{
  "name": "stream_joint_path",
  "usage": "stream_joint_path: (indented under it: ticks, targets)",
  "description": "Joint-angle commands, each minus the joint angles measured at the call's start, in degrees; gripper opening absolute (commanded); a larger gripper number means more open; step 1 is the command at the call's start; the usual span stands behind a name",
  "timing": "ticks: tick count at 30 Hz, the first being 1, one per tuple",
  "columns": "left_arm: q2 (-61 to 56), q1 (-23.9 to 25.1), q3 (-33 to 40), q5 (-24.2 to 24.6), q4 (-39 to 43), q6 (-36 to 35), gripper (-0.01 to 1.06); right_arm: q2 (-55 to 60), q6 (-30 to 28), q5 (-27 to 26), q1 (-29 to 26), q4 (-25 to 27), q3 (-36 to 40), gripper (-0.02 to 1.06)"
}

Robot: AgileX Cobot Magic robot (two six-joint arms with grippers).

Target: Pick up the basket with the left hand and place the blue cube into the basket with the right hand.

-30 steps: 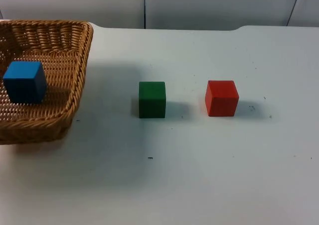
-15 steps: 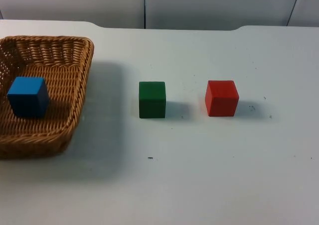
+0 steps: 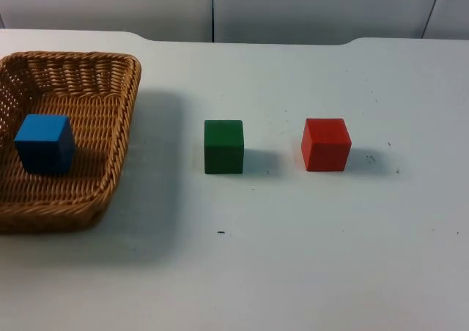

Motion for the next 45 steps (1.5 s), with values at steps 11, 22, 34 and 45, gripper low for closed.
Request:
stream_joint_path:
  ticks: [11, 22, 34, 45]
  targets:
    - [-0.7, -0.4, -0.4, 6.2, -0.1, 0.5, 0.78, -0.7, -0.3, 0.4, -0.2, 0.4, 0.1, 1.05]
    - [-2.6, -0.3, -0.4, -2.2, 2.7, -1.4, 0.76, -0.7, -0.3, 1.1, -0.2, 0.4, 0.1, 1.05]
    - [-14.6, 1.5, -0.4, -6.1, 11.1, -9.7, 0.76, -0.7, -0.9, 0.4, -0.2, 0.4, 0.2, 1.05]
    - [-36.3, 1.5, -0.3, -5.0, 14.4, -20.4, 0.76, -2.2, 1.3, -0.2, -0.5, -3.0, 0.2, 1.05]
